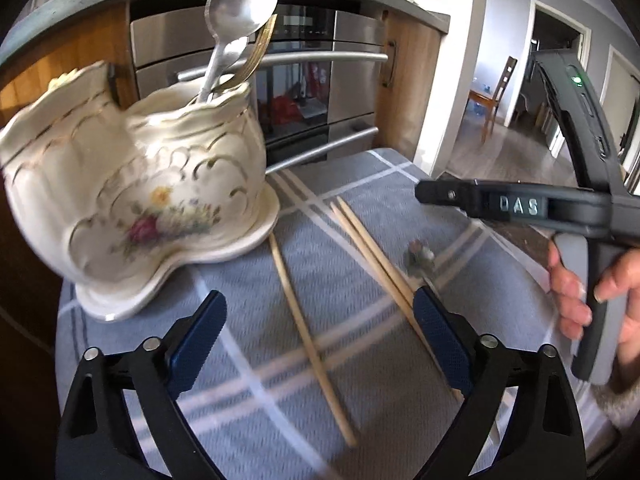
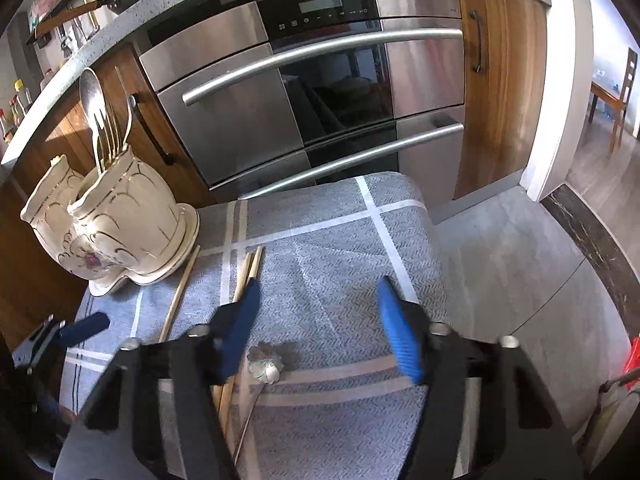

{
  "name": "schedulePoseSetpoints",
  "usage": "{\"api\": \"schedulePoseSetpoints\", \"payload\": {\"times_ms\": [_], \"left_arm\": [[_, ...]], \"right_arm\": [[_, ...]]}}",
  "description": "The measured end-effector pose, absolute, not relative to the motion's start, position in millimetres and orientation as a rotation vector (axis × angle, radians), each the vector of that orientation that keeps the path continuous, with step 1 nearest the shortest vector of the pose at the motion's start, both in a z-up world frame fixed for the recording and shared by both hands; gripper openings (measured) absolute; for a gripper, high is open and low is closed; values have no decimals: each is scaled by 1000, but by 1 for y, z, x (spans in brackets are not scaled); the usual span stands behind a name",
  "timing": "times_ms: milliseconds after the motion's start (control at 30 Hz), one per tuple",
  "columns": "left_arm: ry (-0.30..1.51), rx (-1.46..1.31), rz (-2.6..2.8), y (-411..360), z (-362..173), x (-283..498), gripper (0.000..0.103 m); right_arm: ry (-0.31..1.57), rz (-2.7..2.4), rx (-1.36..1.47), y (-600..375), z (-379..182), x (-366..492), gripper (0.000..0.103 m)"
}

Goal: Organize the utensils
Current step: 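Close left tool on a wooden chopstick while right tool grasps another chopstick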

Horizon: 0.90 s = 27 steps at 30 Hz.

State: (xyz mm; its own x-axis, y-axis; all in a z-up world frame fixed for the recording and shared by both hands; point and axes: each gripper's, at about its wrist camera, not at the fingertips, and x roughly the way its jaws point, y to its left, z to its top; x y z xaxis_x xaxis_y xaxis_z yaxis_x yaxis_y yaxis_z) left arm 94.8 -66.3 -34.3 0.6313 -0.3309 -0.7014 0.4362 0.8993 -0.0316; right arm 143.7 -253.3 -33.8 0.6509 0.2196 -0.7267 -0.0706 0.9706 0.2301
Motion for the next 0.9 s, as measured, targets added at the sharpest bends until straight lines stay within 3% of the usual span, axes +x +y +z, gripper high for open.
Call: {"api": "schedulePoseSetpoints", "payload": {"times_ms": [100, 300, 400, 633, 900], "left_arm": [[773, 170, -437, -71, -38, 101, 74], [831, 129, -436, -69, -50, 117, 49], [848, 107, -446, -68, -52, 119, 38], [895, 89, -443, -68, -58, 125, 28], [892, 110, -455, -70, -57, 125, 28]], "right_arm": [[878, 205, 173, -246, -39, 147, 31], [931, 295, 130, -220, -50, 153, 17], [942, 313, 95, -211, -54, 152, 15], [949, 317, 56, -203, -54, 152, 15], [973, 268, -34, -186, -56, 166, 15]]}}
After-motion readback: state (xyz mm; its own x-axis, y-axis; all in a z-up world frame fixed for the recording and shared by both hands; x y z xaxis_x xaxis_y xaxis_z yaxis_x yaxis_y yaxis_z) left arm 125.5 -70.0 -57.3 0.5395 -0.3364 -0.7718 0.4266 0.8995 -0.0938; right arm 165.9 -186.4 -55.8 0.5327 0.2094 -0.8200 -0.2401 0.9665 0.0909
